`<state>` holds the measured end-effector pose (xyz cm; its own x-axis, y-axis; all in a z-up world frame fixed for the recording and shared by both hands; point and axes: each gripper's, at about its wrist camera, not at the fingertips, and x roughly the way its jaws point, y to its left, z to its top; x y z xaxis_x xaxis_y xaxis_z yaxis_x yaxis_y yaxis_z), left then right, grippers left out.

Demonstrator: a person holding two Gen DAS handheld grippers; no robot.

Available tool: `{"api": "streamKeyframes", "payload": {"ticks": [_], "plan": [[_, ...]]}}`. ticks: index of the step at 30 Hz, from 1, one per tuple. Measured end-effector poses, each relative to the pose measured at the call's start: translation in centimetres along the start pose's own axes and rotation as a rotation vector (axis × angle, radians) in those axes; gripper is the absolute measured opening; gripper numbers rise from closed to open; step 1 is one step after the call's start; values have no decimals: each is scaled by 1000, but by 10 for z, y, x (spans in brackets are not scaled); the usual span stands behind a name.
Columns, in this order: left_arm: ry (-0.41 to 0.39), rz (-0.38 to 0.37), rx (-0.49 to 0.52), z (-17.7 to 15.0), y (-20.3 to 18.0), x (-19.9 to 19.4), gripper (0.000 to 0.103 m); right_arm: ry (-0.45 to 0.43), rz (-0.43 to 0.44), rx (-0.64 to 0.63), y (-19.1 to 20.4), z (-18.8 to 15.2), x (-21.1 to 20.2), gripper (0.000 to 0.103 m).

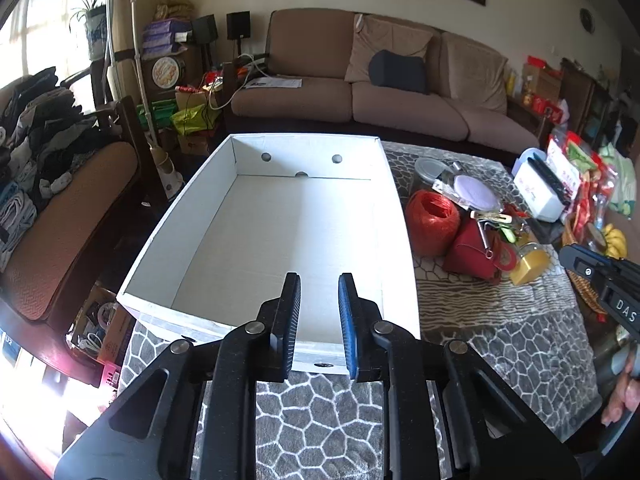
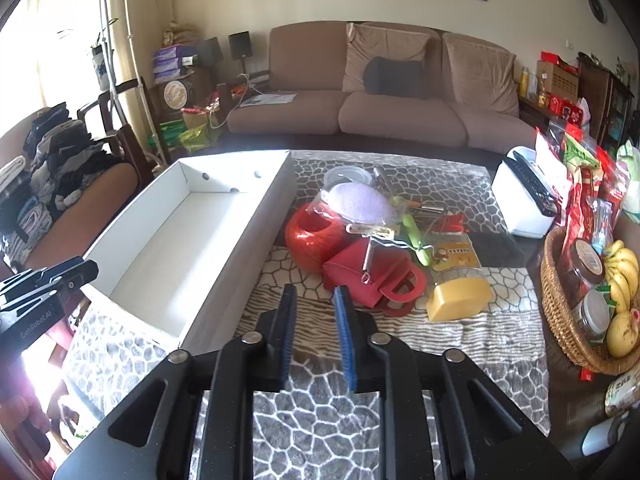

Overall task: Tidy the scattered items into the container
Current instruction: 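Move the left tool from the white box toward the item pile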

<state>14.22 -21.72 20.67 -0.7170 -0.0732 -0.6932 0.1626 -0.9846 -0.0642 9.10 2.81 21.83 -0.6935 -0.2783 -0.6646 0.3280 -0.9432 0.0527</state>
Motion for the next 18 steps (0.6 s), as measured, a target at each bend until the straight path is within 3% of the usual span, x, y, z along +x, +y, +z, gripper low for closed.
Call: {"api": "streamKeyframes", "payload": {"ticks": [6,12,14,15,16,17,18], "plan": [[-4,-7,-20,2,22,-3,4,-9,22,-17,25,4,7,5],[-7,4,-41,7,39,-1,4,-11,51,-45,47,11,14,5],[-14,0,-56,9,42,-1,15,-14,50,-55,53,14,15,6],[-18,-1,-66,9,43,-1,43,-10,53,-57,54,15,16,7],[-26,-6,-75,10,44,-1,79,-5,60,-55,55,17,17,16],[-42,-14,-83,10,45,-3,91,-4,56,-51,54,18,18,28],[-61,-24,-86,11,43,-5,92,-7,48,-48,52,18,18,60]]}}
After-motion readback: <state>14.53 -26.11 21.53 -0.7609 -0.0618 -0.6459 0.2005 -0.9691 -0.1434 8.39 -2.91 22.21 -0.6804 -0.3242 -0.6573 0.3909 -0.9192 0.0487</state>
